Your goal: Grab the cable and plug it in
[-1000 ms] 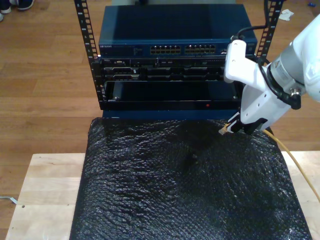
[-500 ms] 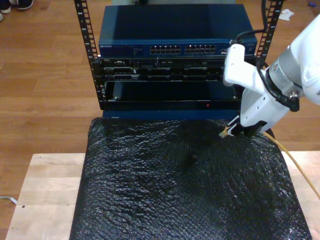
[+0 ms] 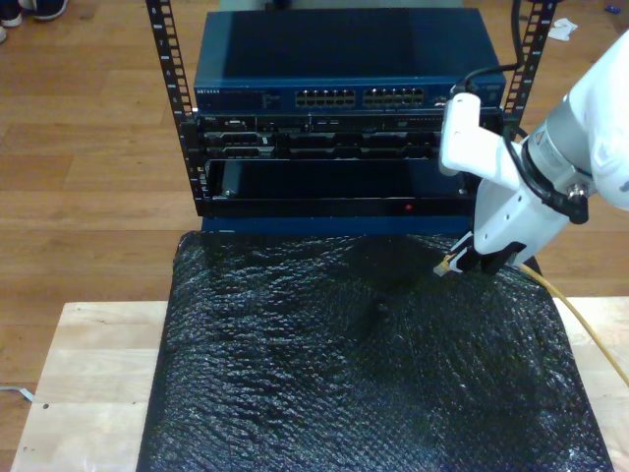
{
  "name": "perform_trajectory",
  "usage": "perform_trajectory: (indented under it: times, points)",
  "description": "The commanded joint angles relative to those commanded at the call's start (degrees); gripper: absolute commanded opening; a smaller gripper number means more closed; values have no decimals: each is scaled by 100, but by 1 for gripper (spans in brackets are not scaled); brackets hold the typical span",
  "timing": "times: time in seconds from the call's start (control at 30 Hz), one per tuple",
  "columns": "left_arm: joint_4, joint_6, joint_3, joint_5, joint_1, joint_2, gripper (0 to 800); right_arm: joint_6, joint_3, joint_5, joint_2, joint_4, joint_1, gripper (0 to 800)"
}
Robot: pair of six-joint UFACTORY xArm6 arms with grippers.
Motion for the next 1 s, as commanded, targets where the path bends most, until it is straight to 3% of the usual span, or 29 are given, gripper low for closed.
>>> perform_trajectory:
  times: [0.23, 0.43, 0.63, 0.7, 1.0]
  points:
    - [-18, 185, 35, -149, 26, 9, 799, 0, 0, 0, -9, -53, -9, 0]
    - [-35, 246, 299, -730, 229, 0, 800, 0, -35, -26, -9, -44, 9, 0]
    - [-35, 229, 1046, -2224, 651, 0, 800, 18, -70, -422, -9, -35, 9, 0]
    - [-26, 237, 1125, -2497, 756, 26, 800, 9, -35, -703, -9, -35, 18, 0]
    - [-44, 264, 1116, -2541, 782, 26, 800, 26, 185, -1793, -26, -519, 132, 0]
